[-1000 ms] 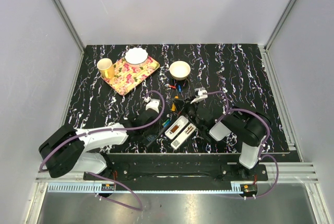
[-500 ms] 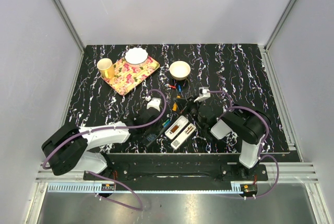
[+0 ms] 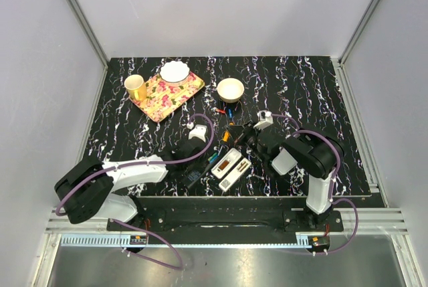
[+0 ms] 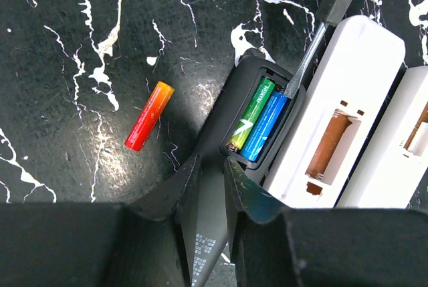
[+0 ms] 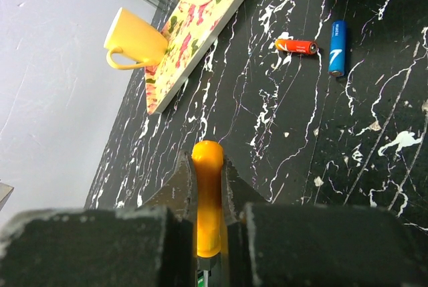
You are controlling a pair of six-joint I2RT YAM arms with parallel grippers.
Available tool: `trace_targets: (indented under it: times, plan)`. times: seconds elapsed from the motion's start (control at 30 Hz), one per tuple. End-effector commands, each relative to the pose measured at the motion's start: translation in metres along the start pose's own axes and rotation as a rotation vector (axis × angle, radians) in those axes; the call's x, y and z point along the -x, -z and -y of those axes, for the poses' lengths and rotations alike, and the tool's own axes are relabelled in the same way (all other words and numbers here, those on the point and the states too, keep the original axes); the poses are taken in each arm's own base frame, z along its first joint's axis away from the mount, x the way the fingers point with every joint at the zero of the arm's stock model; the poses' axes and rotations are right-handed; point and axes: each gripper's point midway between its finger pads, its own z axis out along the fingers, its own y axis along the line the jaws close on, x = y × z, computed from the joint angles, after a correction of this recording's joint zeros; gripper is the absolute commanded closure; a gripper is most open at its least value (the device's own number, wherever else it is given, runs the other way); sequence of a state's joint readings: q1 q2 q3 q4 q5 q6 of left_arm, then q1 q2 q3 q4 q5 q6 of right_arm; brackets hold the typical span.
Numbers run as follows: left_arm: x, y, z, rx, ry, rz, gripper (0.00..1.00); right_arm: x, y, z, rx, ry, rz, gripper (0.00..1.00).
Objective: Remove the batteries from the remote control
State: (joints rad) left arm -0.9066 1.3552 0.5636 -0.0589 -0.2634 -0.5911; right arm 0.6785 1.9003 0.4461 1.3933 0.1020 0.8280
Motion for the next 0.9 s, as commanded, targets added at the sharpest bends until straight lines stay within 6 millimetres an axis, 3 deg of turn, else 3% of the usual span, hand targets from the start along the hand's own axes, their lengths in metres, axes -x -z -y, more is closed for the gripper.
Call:
trace_targets:
  times: [0.0, 0.37, 0.87]
  plan:
    - [-0.056, 0.002, -0.013, 0.029, -0.047, -0.219, 0.78, 0.005, 0.002, -0.04, 0.178, -0.039, 0.006, 1.0]
    - [-0.058, -0.001, -0.013, 0.057, -0.063, -0.255, 0.8, -0.007, 0.0, -0.058, 0.26, -0.08, -0.071, 1.0]
    - [-0.059, -0.002, -0.013, 0.067, -0.077, -0.265, 0.82, 0.009, 0.006, -0.09, 0.35, -0.134, -0.07, 1.0]
